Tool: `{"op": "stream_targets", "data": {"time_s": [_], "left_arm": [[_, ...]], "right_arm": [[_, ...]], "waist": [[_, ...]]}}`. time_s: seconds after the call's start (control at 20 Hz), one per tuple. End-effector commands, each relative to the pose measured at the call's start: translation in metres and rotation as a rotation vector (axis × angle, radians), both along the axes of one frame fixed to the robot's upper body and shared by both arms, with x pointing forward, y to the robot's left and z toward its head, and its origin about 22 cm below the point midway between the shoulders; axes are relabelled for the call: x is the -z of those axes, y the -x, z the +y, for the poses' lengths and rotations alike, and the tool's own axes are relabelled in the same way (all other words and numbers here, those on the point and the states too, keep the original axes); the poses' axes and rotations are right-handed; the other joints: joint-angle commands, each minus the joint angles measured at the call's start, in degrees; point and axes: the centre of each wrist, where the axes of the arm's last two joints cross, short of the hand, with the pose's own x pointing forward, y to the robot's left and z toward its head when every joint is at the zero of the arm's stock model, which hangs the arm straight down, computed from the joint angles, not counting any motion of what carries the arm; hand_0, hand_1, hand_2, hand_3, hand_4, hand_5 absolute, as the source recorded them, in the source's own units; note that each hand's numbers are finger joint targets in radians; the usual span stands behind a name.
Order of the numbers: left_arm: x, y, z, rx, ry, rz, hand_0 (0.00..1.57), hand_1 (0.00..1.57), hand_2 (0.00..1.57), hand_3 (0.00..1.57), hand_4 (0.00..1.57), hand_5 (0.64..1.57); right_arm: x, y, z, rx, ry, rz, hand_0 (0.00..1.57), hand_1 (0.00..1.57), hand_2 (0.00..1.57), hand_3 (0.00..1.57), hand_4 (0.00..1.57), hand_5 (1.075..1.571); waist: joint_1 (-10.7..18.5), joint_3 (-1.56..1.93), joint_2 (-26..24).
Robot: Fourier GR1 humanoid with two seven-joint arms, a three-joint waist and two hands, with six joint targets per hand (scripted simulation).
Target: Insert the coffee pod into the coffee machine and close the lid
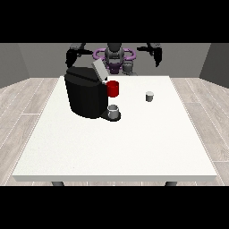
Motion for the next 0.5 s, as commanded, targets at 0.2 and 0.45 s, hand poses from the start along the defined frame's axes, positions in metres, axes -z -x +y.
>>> {"op": "stream_targets", "data": {"time_s": [0.2, 0.45], "left_arm": [[-0.021, -0.018, 0.024, 0.040, -0.209, -0.011, 0.00, 0.00, 0.00, 0.00, 0.00, 1.571], [-0.034, -0.050, 0.070, -0.012, -0.211, 0.053, 0.00, 0.00, 0.00, 0.00, 0.00, 1.571]], "right_arm": [[0.008, -0.005, 0.007, 0.074, -0.013, -0.068, 0.00, 0.00, 0.00, 0.00, 0.22, 1.571], [-0.004, -0.005, 0.035, 0.006, -0.027, -0.113, 0.00, 0.00, 0.00, 0.00, 0.13, 1.571]], "waist": [[-0.3, -0.13, 2.1], [-4.3, -0.16, 5.5]]}}
